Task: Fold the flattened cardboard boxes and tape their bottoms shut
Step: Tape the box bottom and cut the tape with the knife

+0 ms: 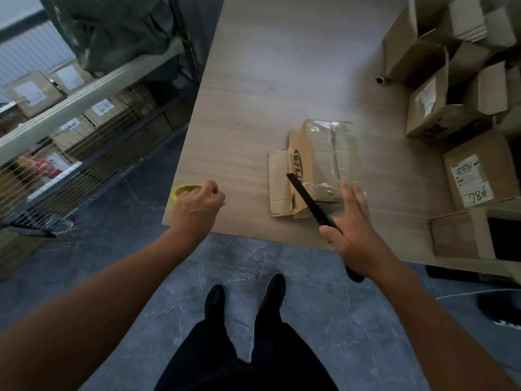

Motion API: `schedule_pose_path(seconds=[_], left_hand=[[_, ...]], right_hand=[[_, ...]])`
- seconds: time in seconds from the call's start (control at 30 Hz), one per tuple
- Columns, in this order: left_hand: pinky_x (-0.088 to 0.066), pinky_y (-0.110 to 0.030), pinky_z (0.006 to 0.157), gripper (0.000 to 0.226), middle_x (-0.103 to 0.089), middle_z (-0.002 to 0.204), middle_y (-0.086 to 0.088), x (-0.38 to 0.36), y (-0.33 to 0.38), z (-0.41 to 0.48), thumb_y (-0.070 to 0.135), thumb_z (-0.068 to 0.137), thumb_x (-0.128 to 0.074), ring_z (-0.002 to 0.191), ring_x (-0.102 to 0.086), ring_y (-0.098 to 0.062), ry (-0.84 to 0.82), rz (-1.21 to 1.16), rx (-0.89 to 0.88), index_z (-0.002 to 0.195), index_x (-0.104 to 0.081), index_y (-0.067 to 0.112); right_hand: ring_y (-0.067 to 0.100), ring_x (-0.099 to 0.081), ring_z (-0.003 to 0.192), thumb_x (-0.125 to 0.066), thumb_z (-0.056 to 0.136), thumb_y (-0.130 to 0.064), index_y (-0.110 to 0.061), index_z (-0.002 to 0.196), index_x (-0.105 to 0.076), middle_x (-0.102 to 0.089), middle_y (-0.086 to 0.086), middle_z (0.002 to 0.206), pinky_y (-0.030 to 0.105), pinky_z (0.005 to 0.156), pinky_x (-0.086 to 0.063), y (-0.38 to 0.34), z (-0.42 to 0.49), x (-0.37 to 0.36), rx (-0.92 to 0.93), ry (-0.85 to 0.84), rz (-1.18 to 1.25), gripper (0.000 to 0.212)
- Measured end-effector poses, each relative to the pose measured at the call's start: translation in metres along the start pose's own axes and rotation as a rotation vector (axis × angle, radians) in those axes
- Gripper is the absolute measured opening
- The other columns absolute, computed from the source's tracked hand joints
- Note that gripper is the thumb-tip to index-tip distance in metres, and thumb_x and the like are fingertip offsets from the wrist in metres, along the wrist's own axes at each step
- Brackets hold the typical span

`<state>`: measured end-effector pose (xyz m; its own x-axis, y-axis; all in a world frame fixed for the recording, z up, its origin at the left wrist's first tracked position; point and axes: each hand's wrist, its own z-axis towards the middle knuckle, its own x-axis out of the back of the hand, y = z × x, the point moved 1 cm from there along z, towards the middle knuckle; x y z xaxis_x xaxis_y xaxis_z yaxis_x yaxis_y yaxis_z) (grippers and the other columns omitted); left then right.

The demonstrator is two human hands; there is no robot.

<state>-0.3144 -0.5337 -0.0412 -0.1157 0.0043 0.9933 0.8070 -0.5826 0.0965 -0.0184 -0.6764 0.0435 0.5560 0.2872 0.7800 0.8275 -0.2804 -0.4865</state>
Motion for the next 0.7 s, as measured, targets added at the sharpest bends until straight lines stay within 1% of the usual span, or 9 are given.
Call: schedule_pose_path(seconds=[0.1,0.17,0.23,0.27,0.33,0.43,0.53,0.63,0.7], left_hand=[[-0.039,-0.037,0.050,0.013,-0.059,0.097,-0.013,-0.029,-0.026,-0.011,0.014,0.085,-0.078,0.060,-0.058,-0.033,-0.050,0.002,-0.071,0.082,-0.066,0.010],[-0.045,-0.042,0.055,0.011,-0.058,0.102,-0.013,-0.048,-0.035,-0.017,0.013,0.084,-0.076,0.070,-0.059,-0.034,-0.044,-0.043,-0.093,0.085,-0.065,0.012],[-0.044,-0.043,0.061,0.016,-0.052,0.109,-0.010,-0.060,-0.040,-0.025,0.012,0.081,-0.080,0.081,-0.054,-0.034,-0.030,-0.102,-0.038,0.090,-0.066,0.014],[-0.040,-0.042,0.062,0.019,-0.048,0.112,-0.007,-0.064,-0.042,-0.029,0.012,0.080,-0.081,0.084,-0.051,-0.033,-0.020,-0.129,-0.005,0.092,-0.067,0.015],[-0.035,-0.040,0.063,0.019,-0.042,0.112,-0.005,-0.069,-0.045,-0.035,0.014,0.081,-0.081,0.085,-0.046,-0.031,0.004,-0.152,0.020,0.094,-0.068,0.017],[-0.036,-0.039,0.062,0.024,-0.044,0.109,-0.005,-0.074,-0.046,-0.035,0.014,0.075,-0.086,0.082,-0.048,-0.031,0.035,-0.113,0.007,0.091,-0.068,0.016],[-0.039,-0.039,0.066,0.037,-0.044,0.110,-0.006,-0.079,-0.043,-0.036,0.014,0.067,-0.089,0.083,-0.052,-0.032,0.044,-0.090,0.037,0.099,-0.071,0.017],[-0.042,-0.042,0.070,0.059,-0.053,0.110,-0.010,-0.082,-0.039,-0.033,0.016,0.075,-0.082,0.087,-0.056,-0.033,0.056,-0.119,0.131,0.131,-0.064,0.021],[-0.044,-0.044,0.076,0.059,-0.054,0.114,-0.010,-0.082,-0.036,-0.027,0.026,0.087,-0.075,0.094,-0.055,-0.031,0.064,-0.162,0.228,0.141,-0.055,0.024]], right_hand=[[0.005,0.028,0.150,-0.033,0.086,-0.065,-0.026,0.078,-0.069,0.015,-0.012,0.168,0.043,0.123,-0.002,-0.004,-0.004,0.011,0.063,-0.102,-0.133,0.054],[0.008,0.017,0.153,-0.031,0.088,-0.062,-0.016,0.081,-0.071,-0.003,-0.005,0.169,0.043,0.123,-0.008,-0.016,-0.005,0.005,0.108,-0.016,-0.156,0.062],[0.023,-0.012,0.152,-0.037,0.094,-0.051,-0.009,0.086,-0.069,-0.032,0.009,0.157,0.043,0.121,-0.019,-0.036,-0.007,-0.015,0.153,0.187,-0.193,0.053],[0.030,-0.031,0.140,-0.041,0.096,-0.046,-0.006,0.090,-0.068,-0.047,0.014,0.141,0.044,0.115,-0.029,-0.050,-0.006,-0.030,0.160,0.320,-0.237,0.049],[0.030,-0.052,0.099,-0.043,0.100,-0.041,-0.006,0.092,-0.064,-0.060,0.010,0.099,0.041,0.087,-0.042,-0.080,0.002,-0.060,0.143,0.523,-0.255,0.041],[0.022,-0.050,0.063,-0.044,0.104,-0.042,-0.012,0.096,-0.054,-0.051,-0.003,0.072,0.032,0.060,-0.035,-0.108,0.034,-0.103,0.034,0.428,-0.081,0.032],[0.026,-0.054,0.070,-0.046,0.105,-0.041,-0.016,0.100,-0.043,-0.054,0.002,0.080,0.035,0.055,-0.033,-0.105,0.079,-0.143,-0.079,0.313,0.087,0.025],[0.031,-0.055,0.090,-0.046,0.104,-0.037,-0.009,0.114,-0.049,-0.057,0.010,0.098,0.039,0.073,-0.042,-0.097,0.117,-0.171,-0.061,0.365,0.075,0.029],[0.036,-0.051,0.107,-0.046,0.104,-0.034,-0.004,0.133,-0.044,-0.055,0.018,0.119,0.046,0.088,-0.043,-0.089,0.136,-0.185,-0.079,0.351,-0.078,0.043]])
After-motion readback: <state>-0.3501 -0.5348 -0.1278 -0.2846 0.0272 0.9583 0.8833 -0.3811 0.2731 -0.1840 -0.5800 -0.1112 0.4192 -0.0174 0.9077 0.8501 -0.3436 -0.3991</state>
